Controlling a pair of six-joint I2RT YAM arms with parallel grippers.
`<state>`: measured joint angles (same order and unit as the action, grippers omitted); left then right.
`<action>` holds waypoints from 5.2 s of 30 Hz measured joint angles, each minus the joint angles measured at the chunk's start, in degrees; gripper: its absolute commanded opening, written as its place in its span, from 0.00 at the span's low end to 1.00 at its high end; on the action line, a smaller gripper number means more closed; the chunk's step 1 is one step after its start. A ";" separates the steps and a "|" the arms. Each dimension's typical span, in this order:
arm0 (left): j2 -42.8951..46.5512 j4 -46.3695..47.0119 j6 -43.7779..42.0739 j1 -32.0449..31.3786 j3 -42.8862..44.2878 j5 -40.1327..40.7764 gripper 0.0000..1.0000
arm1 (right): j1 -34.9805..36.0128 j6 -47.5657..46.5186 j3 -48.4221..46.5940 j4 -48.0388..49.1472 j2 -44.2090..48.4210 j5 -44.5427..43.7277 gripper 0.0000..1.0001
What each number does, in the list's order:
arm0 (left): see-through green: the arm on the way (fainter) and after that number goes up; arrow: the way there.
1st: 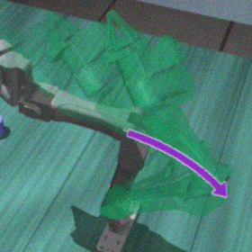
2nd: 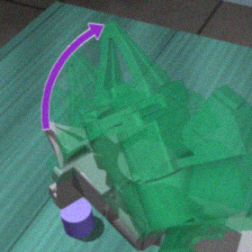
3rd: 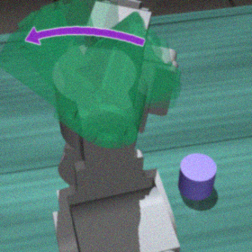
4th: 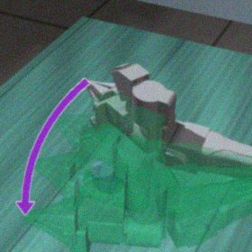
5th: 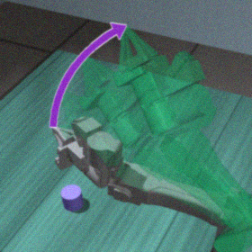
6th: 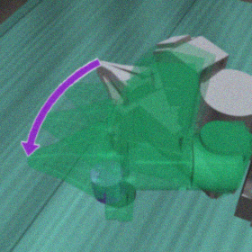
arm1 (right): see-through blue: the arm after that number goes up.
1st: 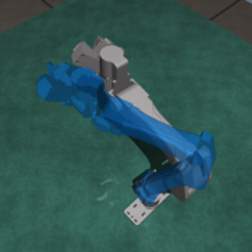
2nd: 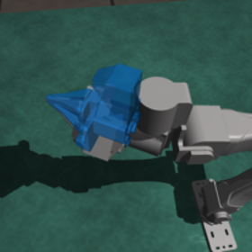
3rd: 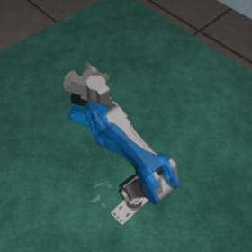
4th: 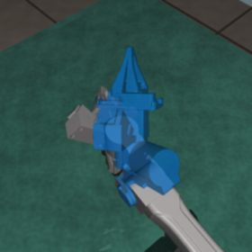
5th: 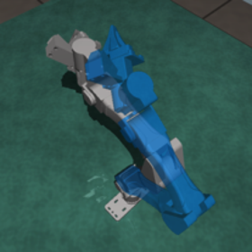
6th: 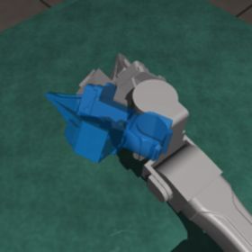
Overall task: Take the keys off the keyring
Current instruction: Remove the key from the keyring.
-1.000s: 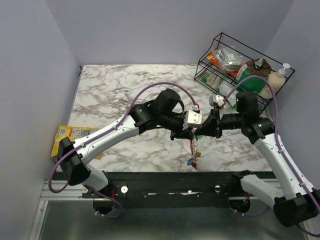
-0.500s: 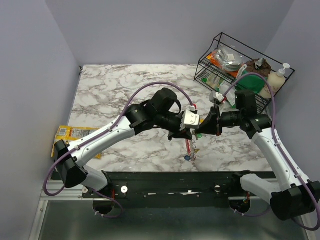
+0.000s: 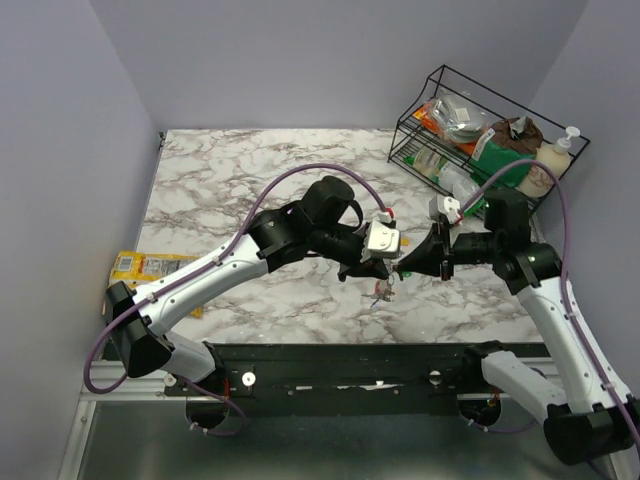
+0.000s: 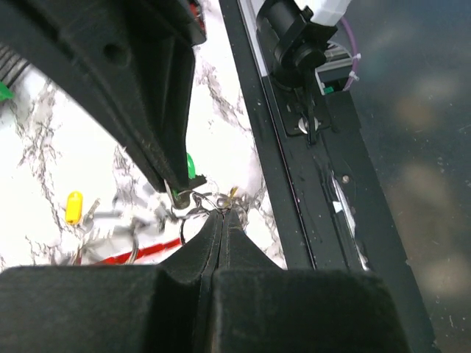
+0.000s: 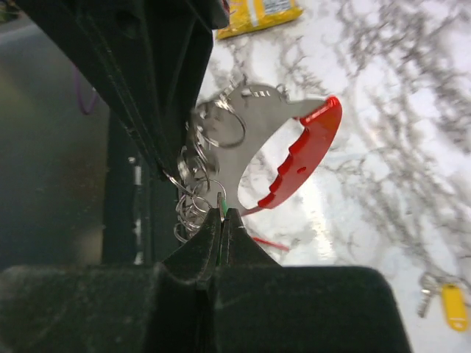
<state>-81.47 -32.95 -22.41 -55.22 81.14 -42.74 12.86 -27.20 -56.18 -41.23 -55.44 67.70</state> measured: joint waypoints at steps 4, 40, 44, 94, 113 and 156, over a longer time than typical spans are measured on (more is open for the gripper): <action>0.02 1.55 1.05 -0.42 0.00 -0.02 0.00 | -0.26 -3.04 -0.20 -0.52 7.52 -4.46 0.01; -6.40 9.16 13.00 -1.11 1.62 4.92 0.00 | 9.27 -15.76 -5.01 -6.80 13.05 -19.43 0.01; -6.95 8.87 15.08 -0.92 1.64 6.60 0.00 | 11.50 -16.50 -3.13 -5.14 14.38 -23.56 0.01; -8.72 14.84 28.52 4.09 0.17 9.18 0.00 | 23.56 -20.46 -3.74 1.77 8.76 -48.06 0.01; -8.81 17.92 34.82 8.46 0.13 12.17 0.00 | 28.72 -25.46 10.01 0.76 11.02 -50.38 0.01; -4.42 26.86 30.56 8.66 -8.28 -4.90 0.61 | 25.09 -17.29 -4.90 0.00 8.90 -49.79 0.01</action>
<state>-85.89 -6.09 8.14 -46.57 72.86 -47.64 37.95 -44.49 -61.08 -41.23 -46.54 17.91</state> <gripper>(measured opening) 0.607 0.011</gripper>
